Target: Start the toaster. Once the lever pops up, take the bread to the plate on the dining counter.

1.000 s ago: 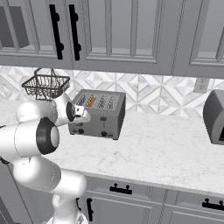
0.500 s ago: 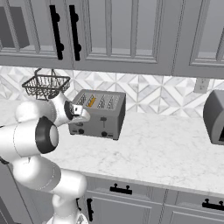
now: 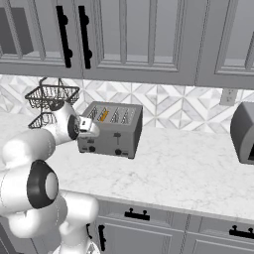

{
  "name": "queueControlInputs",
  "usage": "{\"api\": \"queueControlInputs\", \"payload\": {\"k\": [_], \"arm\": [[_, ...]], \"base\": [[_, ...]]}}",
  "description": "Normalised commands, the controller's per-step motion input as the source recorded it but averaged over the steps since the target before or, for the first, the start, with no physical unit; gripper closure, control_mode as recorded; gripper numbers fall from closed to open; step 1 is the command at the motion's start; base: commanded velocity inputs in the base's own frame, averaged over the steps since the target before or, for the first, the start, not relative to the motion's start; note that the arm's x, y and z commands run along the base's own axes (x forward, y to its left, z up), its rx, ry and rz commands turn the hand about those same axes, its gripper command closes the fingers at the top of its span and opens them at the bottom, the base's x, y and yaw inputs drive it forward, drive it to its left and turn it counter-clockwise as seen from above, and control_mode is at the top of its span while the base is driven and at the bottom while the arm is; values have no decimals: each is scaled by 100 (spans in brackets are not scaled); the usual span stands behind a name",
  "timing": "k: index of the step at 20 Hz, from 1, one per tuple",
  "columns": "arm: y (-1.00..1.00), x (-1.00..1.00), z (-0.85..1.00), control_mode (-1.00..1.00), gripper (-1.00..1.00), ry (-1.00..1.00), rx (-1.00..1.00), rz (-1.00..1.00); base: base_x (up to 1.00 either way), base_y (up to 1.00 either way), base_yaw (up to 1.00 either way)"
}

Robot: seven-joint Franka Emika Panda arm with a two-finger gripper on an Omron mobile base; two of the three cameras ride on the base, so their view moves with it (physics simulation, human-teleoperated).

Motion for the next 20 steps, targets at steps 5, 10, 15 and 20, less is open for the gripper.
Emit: {"api": "queueControlInputs", "payload": {"k": [5,10,15,20], "arm": [[-1,-8,75,-100,100,-3,4,-3],[-18,0,44,-100,100,-9,0,0],[-6,0,38,-100,100,-18,0,0],[0,3,36,-100,100,-7,0,0]], "base": [[0,0,0],[0,0,0],[0,0,0],[0,0,0]]}}
